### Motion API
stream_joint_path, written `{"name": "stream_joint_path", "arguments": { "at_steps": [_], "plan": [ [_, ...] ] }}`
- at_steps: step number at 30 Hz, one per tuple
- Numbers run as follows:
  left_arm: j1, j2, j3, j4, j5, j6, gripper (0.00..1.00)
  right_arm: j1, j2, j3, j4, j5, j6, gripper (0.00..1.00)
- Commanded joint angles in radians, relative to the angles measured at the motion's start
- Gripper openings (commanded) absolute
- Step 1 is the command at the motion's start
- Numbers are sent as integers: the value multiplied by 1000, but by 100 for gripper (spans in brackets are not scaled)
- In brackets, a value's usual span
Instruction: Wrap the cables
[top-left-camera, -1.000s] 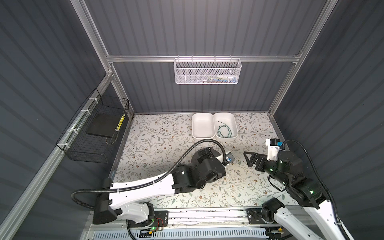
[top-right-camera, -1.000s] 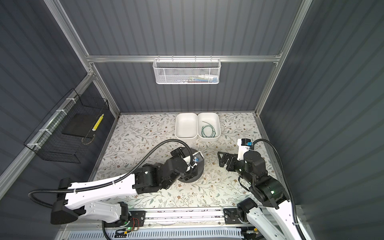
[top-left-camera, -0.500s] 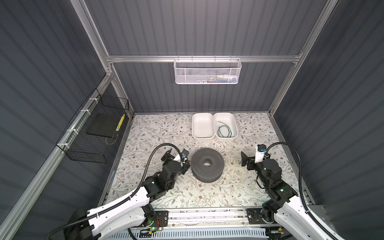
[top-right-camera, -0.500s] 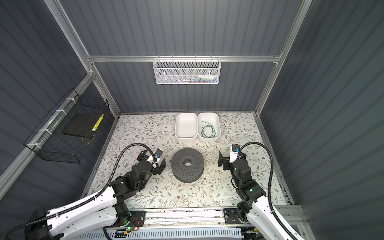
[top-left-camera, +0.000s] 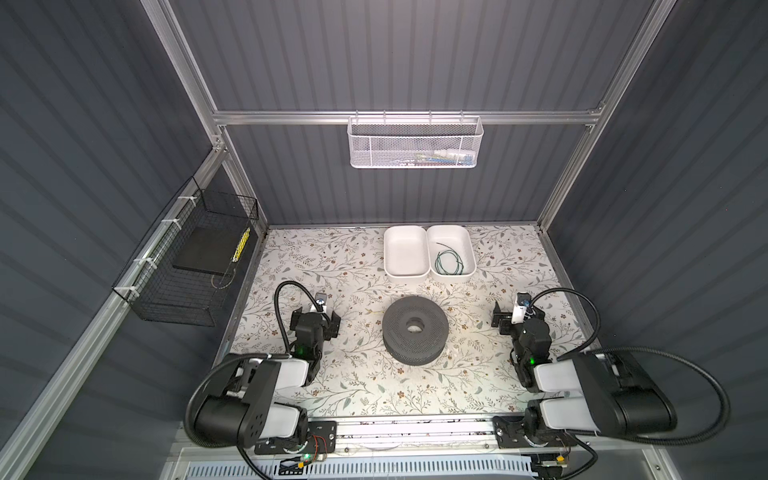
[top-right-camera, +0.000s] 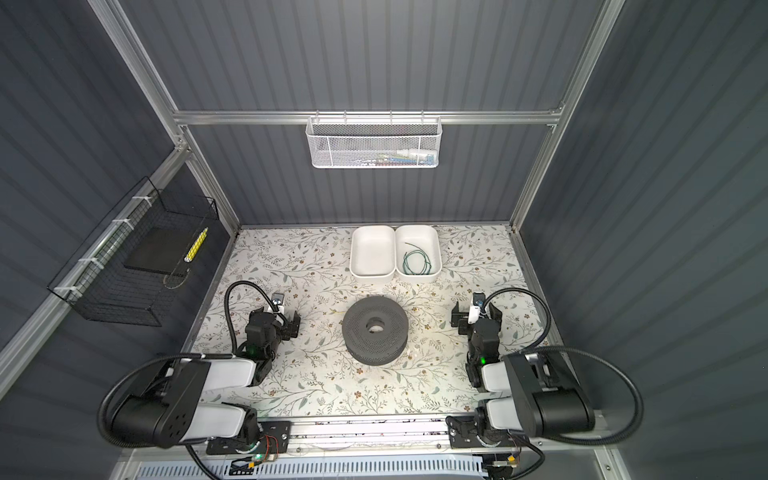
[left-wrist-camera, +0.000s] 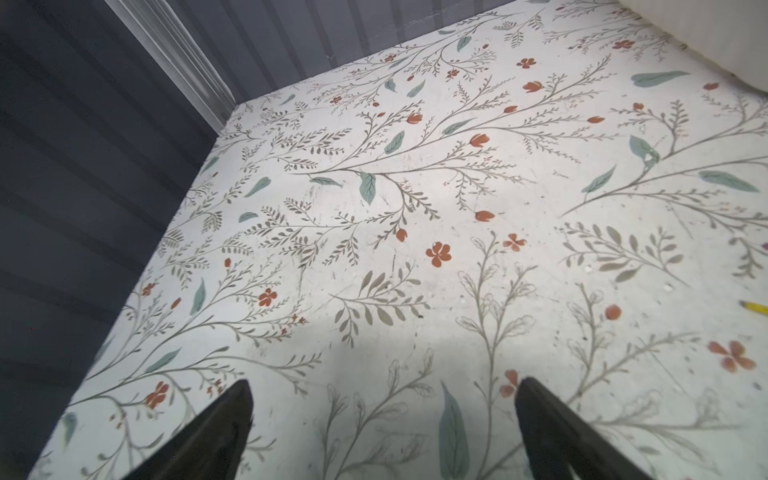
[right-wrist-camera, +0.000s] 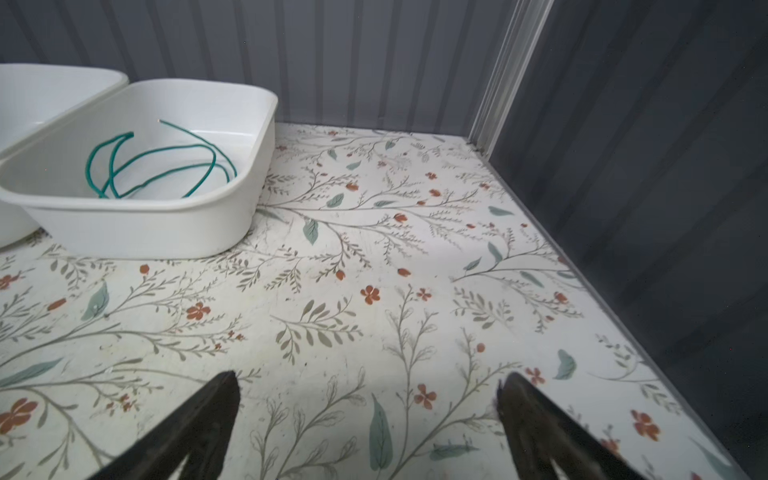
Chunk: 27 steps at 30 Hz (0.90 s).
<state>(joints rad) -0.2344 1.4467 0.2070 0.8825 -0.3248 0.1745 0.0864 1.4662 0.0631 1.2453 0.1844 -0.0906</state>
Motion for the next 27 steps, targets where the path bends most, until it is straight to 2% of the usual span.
{"name": "stream_joint_path", "arguments": {
  "at_steps": [1,3,5,8,10,12,13,15,16,20,27],
  "plan": [
    [39,115,65,245,106,-30,99,-9,67,46,235,-62,1,99],
    [67,219,56,368,126,-48,99,-14,60,43,235,25,40,99],
    [88,327,29,579,121,-60,99,-21,61,47,235,92,73,99],
    [106,267,40,445,104,-102,99,-35,55,66,189,94,89,99],
    [109,281,101,369,129,-90,99,-45,24,104,71,85,103,99],
    [109,251,183,147,138,-91,100,-65,9,162,-47,33,110,99],
    [110,256,214,96,137,-91,99,-76,3,204,-134,7,117,99],
    [112,271,227,110,107,-103,100,-120,-12,262,-282,-87,147,99],
    [112,263,234,77,93,-114,99,-152,-11,261,-283,-141,167,99],
    [114,270,249,63,39,-139,99,-157,-10,255,-265,-142,176,99],
    [118,273,255,56,41,-142,100,-158,-7,256,-265,-140,177,99]
  ]
}}
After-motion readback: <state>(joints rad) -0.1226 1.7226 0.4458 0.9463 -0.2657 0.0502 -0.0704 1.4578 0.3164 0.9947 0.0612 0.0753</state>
